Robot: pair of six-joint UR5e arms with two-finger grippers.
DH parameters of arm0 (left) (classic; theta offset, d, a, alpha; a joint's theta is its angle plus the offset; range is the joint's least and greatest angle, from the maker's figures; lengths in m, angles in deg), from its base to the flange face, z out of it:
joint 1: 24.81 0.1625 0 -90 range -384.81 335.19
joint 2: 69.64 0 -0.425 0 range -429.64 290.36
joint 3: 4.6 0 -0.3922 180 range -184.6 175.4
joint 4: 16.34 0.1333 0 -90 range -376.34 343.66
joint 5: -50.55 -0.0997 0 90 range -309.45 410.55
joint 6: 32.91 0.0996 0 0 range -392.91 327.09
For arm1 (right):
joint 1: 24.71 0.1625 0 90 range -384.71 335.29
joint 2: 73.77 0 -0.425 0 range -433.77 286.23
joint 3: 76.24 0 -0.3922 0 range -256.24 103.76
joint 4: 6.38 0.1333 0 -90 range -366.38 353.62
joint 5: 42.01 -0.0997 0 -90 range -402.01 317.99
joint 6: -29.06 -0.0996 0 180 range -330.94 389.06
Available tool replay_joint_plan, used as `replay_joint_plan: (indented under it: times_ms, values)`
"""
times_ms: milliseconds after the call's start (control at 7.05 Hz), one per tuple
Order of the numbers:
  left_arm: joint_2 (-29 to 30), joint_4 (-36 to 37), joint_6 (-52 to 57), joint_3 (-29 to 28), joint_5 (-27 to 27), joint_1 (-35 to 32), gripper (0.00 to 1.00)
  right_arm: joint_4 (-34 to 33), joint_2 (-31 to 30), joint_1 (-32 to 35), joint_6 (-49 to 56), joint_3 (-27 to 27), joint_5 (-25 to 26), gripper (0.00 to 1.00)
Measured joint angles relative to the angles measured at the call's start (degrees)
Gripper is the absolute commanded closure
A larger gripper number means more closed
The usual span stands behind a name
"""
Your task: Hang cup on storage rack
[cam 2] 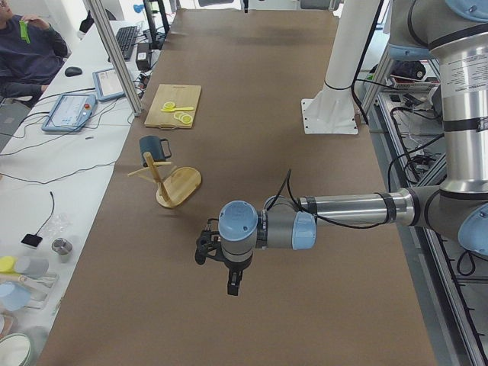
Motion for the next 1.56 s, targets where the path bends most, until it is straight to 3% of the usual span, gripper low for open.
replay_joint_plan:
  times_ms: [284,709,1559]
  values:
    - [0.0,-0.4,-0.1,-2.7,-0.1,0.0,0.01,-0.1,0.1,0.0,0.0,0.3,0.4,0.00]
    - [-0.1,-0.5,0.4,0.5,-0.1,-0.1,0.01,-0.1,0.1,0.0,0.1,0.6,0.4,0.00]
    - [-0.1,-0.5,0.4,1.1,-0.1,0.0,0.01,0.0,0.2,0.0,0.0,0.7,0.6,0.00]
